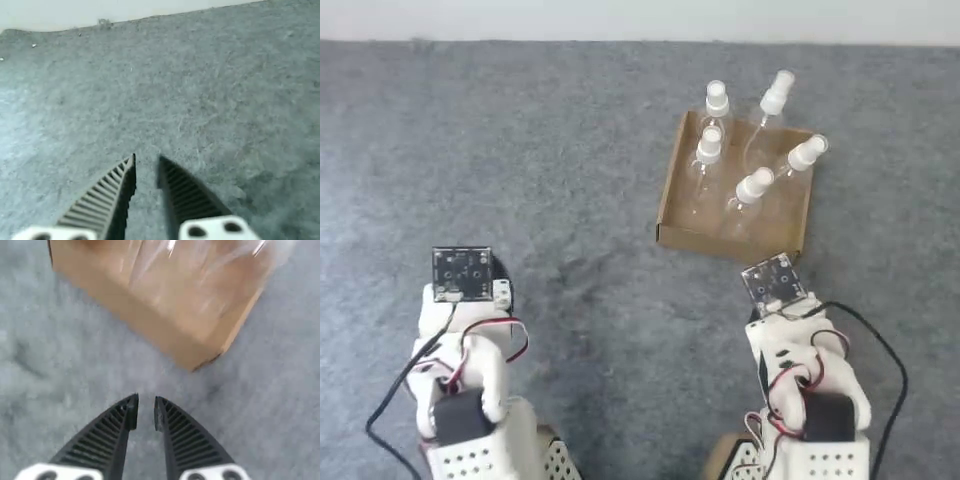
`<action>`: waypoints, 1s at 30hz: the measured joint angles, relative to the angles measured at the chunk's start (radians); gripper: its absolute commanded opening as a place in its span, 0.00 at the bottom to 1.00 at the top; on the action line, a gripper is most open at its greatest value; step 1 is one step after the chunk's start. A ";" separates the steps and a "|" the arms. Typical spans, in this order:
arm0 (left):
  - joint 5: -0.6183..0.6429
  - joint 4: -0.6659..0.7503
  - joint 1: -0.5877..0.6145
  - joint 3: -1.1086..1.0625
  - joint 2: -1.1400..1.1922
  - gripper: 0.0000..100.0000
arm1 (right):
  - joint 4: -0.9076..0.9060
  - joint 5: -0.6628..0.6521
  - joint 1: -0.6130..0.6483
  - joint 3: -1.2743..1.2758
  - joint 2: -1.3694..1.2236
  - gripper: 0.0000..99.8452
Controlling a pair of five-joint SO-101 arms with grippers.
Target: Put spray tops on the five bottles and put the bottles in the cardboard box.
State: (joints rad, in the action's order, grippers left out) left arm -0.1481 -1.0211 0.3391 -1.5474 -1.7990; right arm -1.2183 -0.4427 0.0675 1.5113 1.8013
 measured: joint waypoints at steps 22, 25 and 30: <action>0.000 -0.187 0.000 -0.147 0.009 0.03 | -0.087 0.038 0.018 0.149 -0.005 0.01; 0.000 -0.190 0.000 -0.147 0.009 0.03 | -0.087 0.038 0.015 0.149 -0.005 0.01; 0.000 -0.190 0.000 -0.147 0.009 0.03 | -0.087 0.038 0.014 0.149 -0.005 0.01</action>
State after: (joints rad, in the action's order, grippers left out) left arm -0.1481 -1.2114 0.3391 -1.6947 -1.7898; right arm -1.3057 -0.4043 0.0813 1.6602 1.7967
